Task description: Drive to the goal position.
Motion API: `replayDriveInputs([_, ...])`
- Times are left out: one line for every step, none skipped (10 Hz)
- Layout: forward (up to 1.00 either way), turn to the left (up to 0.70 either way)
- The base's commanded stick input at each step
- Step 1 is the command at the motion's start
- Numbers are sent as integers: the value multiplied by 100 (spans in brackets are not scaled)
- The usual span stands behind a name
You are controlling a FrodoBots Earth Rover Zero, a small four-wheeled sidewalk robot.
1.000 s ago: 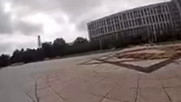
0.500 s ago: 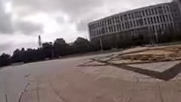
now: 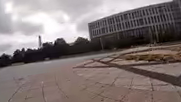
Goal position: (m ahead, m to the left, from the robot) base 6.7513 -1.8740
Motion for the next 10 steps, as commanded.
replayDriveInputs([85, 0])
replayDriveInputs([85, 0])
replayDriveInputs([85, 0])
replayDriveInputs([85, 0])
replayDriveInputs([85, 0])
replayDriveInputs([85, 0])
replayDriveInputs([85, 0])
replayDriveInputs([85, 0])
replayDriveInputs([85, 0])
replayDriveInputs([85, 0])
